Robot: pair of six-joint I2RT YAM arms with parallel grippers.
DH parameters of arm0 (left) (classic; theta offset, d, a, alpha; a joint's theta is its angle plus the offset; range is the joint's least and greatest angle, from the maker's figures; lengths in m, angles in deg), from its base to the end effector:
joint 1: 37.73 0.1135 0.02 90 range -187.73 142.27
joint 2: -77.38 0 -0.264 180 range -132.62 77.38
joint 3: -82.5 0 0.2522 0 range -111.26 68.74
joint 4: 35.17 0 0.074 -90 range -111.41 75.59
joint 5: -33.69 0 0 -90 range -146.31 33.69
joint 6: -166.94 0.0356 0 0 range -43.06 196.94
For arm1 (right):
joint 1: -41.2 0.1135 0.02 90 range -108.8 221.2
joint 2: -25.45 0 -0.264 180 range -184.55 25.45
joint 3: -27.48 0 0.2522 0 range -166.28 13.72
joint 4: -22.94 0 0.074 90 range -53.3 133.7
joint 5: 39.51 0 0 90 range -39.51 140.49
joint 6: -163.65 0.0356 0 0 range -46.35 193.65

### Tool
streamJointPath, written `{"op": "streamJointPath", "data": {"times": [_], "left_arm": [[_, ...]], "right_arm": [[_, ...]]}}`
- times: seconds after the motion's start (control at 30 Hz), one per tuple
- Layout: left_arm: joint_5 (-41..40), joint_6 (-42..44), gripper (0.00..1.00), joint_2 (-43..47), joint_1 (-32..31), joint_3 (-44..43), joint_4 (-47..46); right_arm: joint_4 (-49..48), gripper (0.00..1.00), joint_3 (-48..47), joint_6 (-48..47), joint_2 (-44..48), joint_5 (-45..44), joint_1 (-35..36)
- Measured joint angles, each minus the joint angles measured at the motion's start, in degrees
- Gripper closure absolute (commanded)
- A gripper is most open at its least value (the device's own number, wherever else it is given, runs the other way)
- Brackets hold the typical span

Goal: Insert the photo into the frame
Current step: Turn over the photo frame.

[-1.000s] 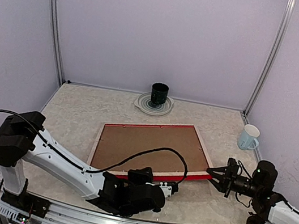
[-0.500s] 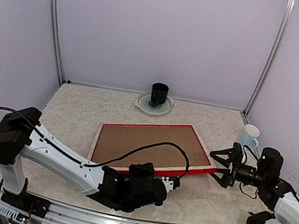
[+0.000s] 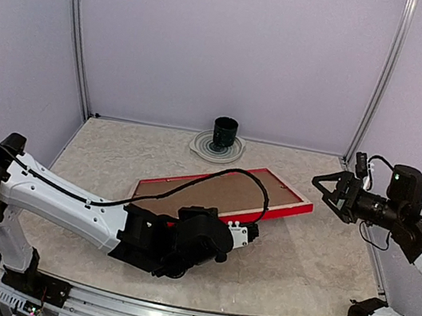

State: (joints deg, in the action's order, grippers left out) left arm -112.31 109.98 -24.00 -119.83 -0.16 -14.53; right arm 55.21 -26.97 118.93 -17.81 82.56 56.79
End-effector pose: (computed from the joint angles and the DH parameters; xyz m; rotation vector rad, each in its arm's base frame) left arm 0.0820 -0.3759 0.2318 1.3571 1.4326 0.5498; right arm 0.1609 0.0645 0.3059 0.1343 2.0843 1.2202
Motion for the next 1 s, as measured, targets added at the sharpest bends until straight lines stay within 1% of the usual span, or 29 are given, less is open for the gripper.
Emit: {"op": "streamJointPath", "data": {"times": [0.13, 0.23, 0.47, 0.6, 1.0], "left_arm": [[1.2, -1.4, 1.00, 3.0, 1.2, -0.4, 1.7], [2.4, -3.2, 1.00, 4.8, 2.2, -2.3, 3.1], [5.3, -9.6, 1.00, 9.6, 4.5, -6.5, 7.5], [6.7, -13.3, 1.00, 12.6, 5.6, -7.7, 8.7], [11.2, -22.9, 1.00, 20.7, 9.0, -8.4, 9.9]], "right_arm": [[4.1, 0.01, -5.3, -4.4, 0.0, -4.9, -0.2], [6.6, 0.01, -7.9, -6.8, -0.1, -8.7, -0.3], [9.9, 0.01, -9.2, -9.2, 1.3, -16.6, -0.4], [10.0, 0.01, -8.5, -9.4, 1.6, -18.0, -0.4], [9.1, 0.01, -4.9, -9.2, 1.3, -17.8, -0.4]]}}
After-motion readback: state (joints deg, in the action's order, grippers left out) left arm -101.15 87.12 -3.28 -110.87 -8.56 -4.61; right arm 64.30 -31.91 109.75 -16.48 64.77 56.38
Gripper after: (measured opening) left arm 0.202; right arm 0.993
